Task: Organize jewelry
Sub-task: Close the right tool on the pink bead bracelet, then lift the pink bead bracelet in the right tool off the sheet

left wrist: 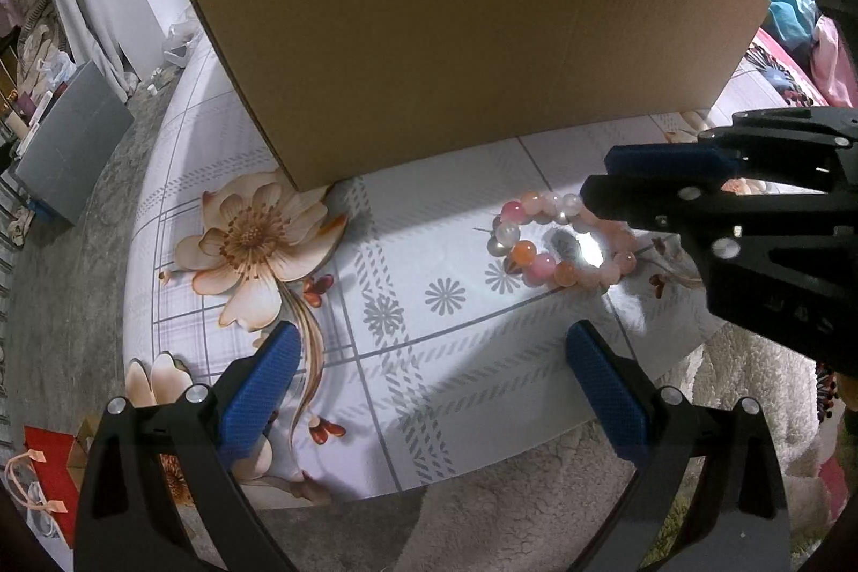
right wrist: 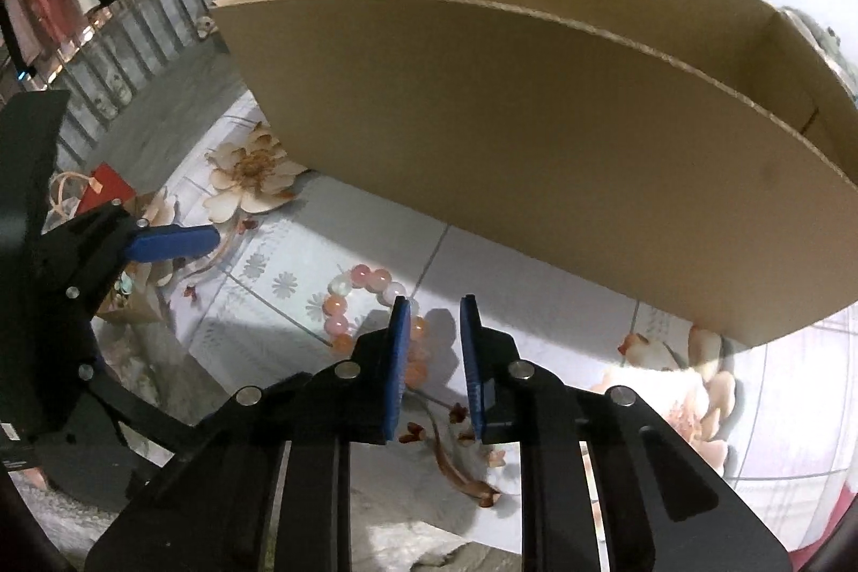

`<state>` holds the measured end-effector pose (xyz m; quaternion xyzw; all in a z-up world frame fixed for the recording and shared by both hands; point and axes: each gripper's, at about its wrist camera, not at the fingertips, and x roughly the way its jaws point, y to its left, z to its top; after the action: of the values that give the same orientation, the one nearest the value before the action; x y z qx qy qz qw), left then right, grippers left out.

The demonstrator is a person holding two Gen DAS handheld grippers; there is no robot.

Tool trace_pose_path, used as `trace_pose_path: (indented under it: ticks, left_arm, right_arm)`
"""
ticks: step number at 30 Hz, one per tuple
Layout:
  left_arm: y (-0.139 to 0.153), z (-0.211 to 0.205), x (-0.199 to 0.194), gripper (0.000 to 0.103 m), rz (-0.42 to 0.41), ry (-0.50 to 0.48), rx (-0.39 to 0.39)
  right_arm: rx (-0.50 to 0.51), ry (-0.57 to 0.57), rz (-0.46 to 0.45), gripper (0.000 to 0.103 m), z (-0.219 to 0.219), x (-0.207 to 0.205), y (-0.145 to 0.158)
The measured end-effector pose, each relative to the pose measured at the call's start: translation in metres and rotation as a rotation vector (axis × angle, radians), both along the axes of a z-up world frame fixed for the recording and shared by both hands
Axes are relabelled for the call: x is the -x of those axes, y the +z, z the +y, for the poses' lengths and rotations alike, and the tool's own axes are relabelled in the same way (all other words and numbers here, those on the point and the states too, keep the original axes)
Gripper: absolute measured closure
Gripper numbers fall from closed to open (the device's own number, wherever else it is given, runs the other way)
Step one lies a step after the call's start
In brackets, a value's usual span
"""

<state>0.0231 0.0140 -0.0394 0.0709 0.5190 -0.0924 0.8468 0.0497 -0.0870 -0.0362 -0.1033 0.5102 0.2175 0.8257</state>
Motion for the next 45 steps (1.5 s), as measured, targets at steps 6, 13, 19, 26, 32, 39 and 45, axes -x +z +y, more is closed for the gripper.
trace_pose_path:
  ticks: [6, 13, 19, 26, 32, 39, 45]
  left_arm:
    - [0.000, 0.001, 0.000, 0.005, -0.001, -0.006, 0.006]
    - [0.000, 0.005, -0.001, 0.005, -0.034, -0.072, 0.021]
    - [0.012, 0.016, -0.002, 0.006, -0.078, -0.123, 0.150]
    - [0.021, 0.009, -0.012, 0.037, -0.084, -0.226, 0.289]
    - [0.012, -0.014, -0.020, 0.072, -0.013, -0.316, 0.293]
    - [0.008, -0.029, -0.020, 0.090, -0.013, -0.354, 0.212]
    - [0.010, -0.030, -0.021, 0.094, -0.014, -0.342, 0.219]
  right_arm:
    - [0.047, 0.046, 0.007, 0.086, 0.007, 0.001, -0.006]
    - [0.019, -0.014, 0.030, 0.095, 0.003, 0.004, -0.015]
    - [-0.049, -0.093, 0.059, 0.095, -0.019, 0.014, -0.017]
    - [-0.118, -0.168, 0.072, 0.095, -0.035, 0.023, -0.020]
    - [-0.161, -0.207, 0.066, 0.095, -0.044, 0.028, -0.018]
    - [-0.187, -0.230, 0.049, 0.095, -0.060, 0.036, -0.010]
    - [-0.205, -0.244, 0.045, 0.096, -0.067, 0.038, -0.004]
